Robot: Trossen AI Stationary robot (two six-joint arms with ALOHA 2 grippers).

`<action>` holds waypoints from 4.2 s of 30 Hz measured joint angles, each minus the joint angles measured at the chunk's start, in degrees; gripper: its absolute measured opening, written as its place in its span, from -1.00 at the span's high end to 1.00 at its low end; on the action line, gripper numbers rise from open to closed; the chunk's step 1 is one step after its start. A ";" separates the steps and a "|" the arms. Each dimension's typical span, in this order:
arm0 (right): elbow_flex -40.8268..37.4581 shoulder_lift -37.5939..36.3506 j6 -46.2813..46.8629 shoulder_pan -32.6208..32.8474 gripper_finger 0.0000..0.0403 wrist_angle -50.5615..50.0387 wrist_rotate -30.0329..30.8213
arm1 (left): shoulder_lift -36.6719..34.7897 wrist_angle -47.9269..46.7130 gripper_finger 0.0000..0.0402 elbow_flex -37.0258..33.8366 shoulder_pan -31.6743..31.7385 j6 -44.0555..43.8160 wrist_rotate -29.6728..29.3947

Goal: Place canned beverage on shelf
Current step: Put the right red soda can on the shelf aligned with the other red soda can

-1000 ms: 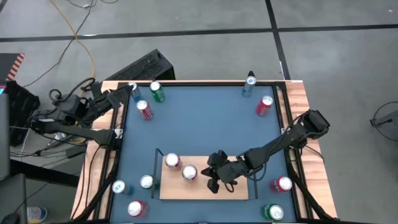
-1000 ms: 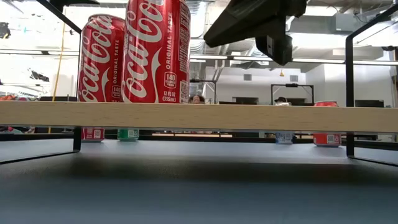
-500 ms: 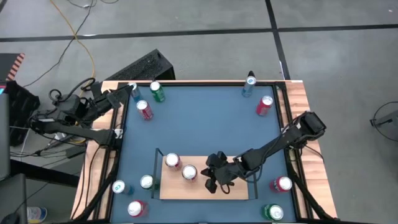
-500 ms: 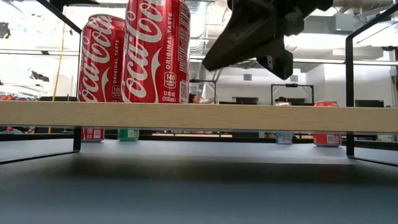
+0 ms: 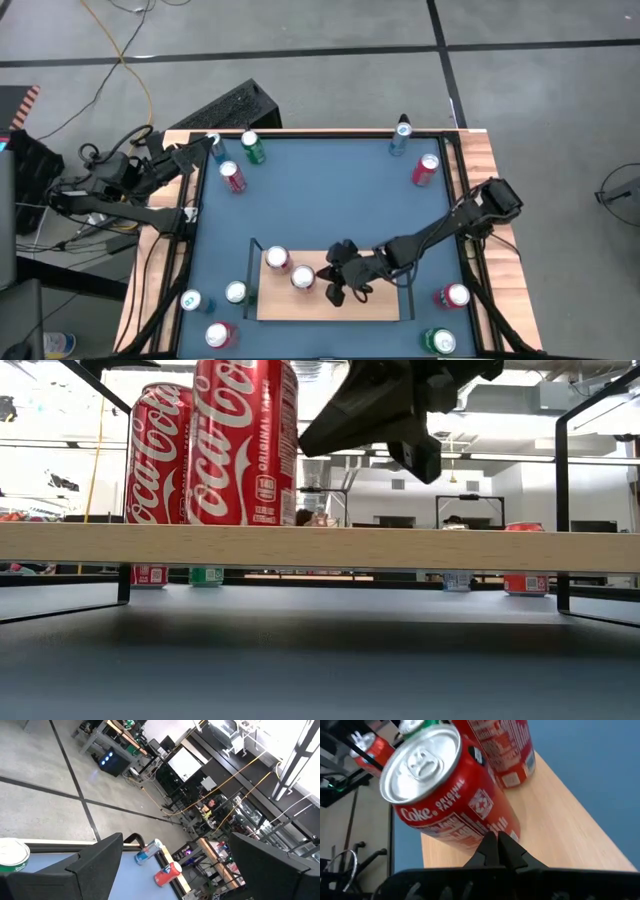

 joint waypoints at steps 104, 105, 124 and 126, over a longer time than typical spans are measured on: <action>66.64 3.13 -20.01 11.36 1.00 -66.28 19.65 | 38.31 -33.97 -0.75 38.73 -28.51 28.20 21.32; 66.64 3.11 -20.19 11.43 1.00 -66.06 19.67 | 38.75 -34.21 -0.75 38.73 -29.12 27.56 19.76; 66.47 13.18 -14.08 9.94 1.00 -68.94 13.60 | 42.94 -36.42 -0.75 38.66 -30.14 22.23 19.30; 66.55 14.47 -13.71 9.70 1.00 -67.36 12.77 | 41.70 -36.45 -0.75 38.69 -30.55 22.23 17.44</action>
